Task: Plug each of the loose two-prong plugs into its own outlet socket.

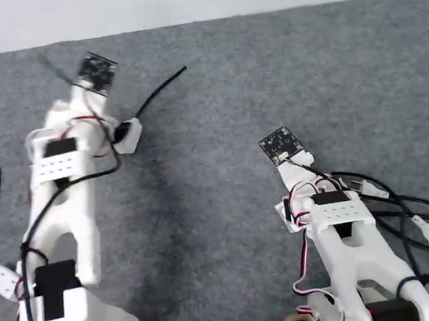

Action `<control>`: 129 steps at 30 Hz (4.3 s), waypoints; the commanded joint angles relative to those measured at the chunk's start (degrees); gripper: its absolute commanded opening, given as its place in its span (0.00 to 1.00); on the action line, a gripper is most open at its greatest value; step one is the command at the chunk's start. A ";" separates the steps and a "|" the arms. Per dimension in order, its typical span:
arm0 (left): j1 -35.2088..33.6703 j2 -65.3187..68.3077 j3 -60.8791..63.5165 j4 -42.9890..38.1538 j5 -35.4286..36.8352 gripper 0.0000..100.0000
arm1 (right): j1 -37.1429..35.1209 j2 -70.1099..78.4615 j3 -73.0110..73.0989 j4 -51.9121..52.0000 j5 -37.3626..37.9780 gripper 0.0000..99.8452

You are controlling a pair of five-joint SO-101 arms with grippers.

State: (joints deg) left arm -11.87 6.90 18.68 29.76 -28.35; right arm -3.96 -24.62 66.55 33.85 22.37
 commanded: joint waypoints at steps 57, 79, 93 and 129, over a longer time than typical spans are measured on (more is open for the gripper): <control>-46.07 -56.00 18.24 61.19 4.66 0.35 | -1.01 0.04 -1.93 -1.01 3.52 0.37; -53.63 9.85 -6.37 42.37 22.24 0.35 | -1.80 0.04 -1.93 -1.01 3.69 0.37; -48.53 11.69 -6.29 46.07 17.14 0.05 | -1.80 0.04 -1.93 -1.01 3.69 0.37; -19.08 -25.58 -7.78 69.63 42.11 0.01 | -1.80 0.13 -1.93 -1.10 3.69 0.37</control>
State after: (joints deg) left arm -34.11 -19.30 7.96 99.12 2.77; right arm -5.27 -24.62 66.55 33.85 25.63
